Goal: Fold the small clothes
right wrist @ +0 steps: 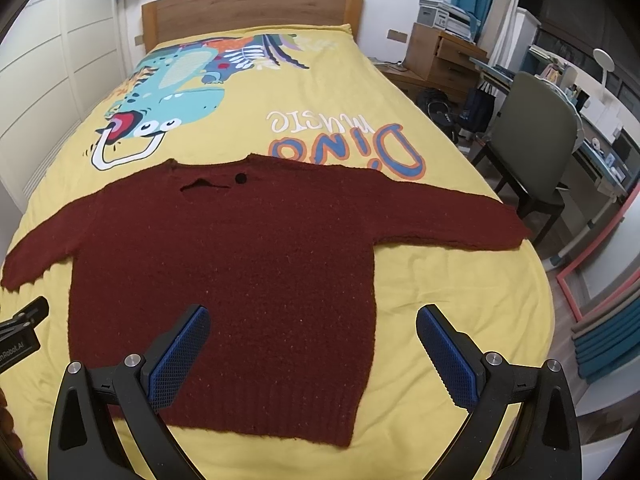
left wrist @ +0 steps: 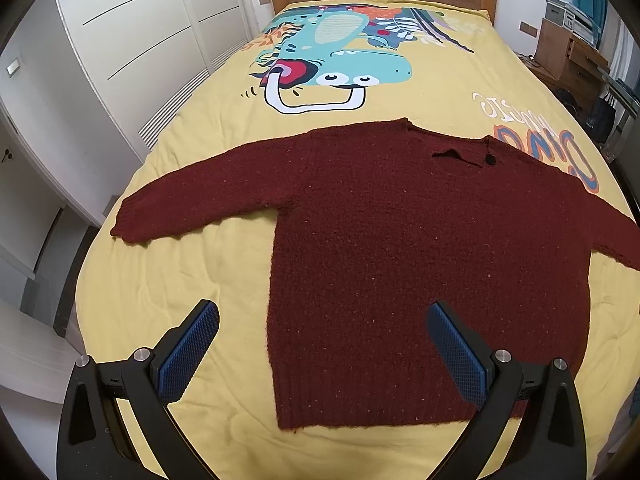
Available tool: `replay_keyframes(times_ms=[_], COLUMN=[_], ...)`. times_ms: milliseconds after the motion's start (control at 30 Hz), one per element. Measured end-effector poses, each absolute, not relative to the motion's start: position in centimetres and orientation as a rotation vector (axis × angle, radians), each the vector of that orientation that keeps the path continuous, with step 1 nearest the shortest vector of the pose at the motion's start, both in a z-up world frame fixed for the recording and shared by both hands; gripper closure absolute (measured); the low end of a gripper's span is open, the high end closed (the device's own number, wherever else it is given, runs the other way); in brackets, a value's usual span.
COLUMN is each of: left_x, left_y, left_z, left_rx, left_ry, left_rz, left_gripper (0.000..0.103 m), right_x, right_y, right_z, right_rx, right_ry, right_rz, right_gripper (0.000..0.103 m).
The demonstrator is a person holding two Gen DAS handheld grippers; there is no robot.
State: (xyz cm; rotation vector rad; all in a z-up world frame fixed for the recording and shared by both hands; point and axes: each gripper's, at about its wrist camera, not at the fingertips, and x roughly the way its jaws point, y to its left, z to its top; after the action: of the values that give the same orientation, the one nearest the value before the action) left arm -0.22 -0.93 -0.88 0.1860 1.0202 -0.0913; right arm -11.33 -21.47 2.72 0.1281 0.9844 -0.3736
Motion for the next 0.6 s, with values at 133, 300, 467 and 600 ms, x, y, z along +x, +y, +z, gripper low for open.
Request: replay_keyframes(times_ms=[133,300,467,600], left_x=[-0.19,-0.13,-0.17,-0.19], left_y=[-0.86,-0.68,-0.57,-0.54], left_z=[-0.96,-0.99,-1.09,-1.10], left_rx=[0.185,0.184,0.184,0.184], left_ry=[1.021,1.022,1.023,1.023], left_rz=[-0.091,-0.089,-0.087,-0.086], left_gripper=[0.001,0.001,0.001,0.001], right_x=[-11.34,-11.34,-11.47,-11.42], right_y=[-21.48,-21.43,-21.23,-21.17], right_z=[2.69,2.62,2.47,2.46], right_rx=[0.127,0.125,0.121,0.119], right_ry=[0.985,0.985,0.987,0.988], right_rz=[-0.373,-0.374,-0.370,-0.371], right_gripper=[0.000,0.000,0.000,0.000])
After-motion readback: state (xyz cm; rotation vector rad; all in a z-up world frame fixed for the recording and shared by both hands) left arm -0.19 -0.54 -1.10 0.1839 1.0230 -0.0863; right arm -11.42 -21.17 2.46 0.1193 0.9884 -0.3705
